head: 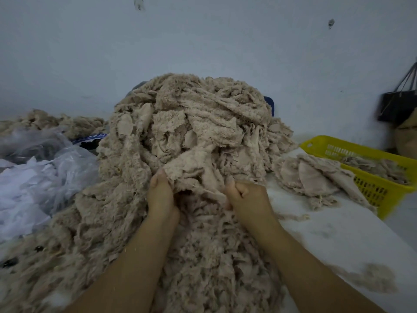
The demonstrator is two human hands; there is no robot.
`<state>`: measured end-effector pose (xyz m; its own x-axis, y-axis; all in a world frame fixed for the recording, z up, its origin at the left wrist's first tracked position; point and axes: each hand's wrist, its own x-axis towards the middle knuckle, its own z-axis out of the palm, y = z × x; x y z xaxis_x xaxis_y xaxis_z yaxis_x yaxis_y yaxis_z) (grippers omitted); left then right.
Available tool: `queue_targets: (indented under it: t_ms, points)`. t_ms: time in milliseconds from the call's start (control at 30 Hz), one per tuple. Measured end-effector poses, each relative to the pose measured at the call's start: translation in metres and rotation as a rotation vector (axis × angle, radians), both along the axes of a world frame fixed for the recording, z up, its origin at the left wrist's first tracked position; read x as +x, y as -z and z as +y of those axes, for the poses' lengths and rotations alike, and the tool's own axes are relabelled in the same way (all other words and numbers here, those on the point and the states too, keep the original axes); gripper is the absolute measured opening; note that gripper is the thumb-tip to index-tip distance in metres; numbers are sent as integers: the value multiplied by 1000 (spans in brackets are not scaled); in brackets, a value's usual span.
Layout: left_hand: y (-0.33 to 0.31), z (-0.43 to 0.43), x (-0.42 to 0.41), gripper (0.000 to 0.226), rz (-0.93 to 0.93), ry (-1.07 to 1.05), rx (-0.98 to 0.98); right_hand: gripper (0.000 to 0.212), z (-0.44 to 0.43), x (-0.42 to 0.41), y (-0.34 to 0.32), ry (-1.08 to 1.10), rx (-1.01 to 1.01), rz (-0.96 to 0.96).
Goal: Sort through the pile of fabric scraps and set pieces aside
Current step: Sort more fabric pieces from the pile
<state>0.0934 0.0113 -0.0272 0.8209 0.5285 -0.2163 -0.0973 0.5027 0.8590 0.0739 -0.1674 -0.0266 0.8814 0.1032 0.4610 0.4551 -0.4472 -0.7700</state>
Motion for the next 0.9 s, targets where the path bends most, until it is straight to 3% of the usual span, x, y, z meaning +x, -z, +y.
queue_targets:
  t_ms: [100, 267, 400, 533, 633, 700, 767, 800, 900]
  points:
    - [-6, 5, -1, 48, -86, 60, -256, 56, -9, 5, 1, 140, 140, 92]
    - [-13, 11, -6, 39, -54, 65, -466, 56, -24, 13, 4, 279, 308, 197]
    - [-10, 12, -4, 38, -41, 7, -382, 51, -29, 17, 5, 367, 421, 232]
    - [-3, 16, 2, 34, 60, -230, -37, 51, -27, 20, 0, 470, 520, 227]
    - [4, 21, 1, 35, 102, -371, 231, 50, -37, 21, -2, 520, 742, 243]
    - [7, 18, -1, 23, 108, -328, 445, 49, -41, 18, -2, 526, 773, 221]
    - [5, 5, -9, 28, 74, -266, 903, 49, -37, 14, -3, 490, 739, 163]
    - [3, -5, -14, 32, -34, -250, 1121, 50, -33, 12, -3, 464, 708, 129]
    - [-9, -37, -30, 41, -354, 94, 1312, 52, -23, 5, -2, 359, 603, 65]
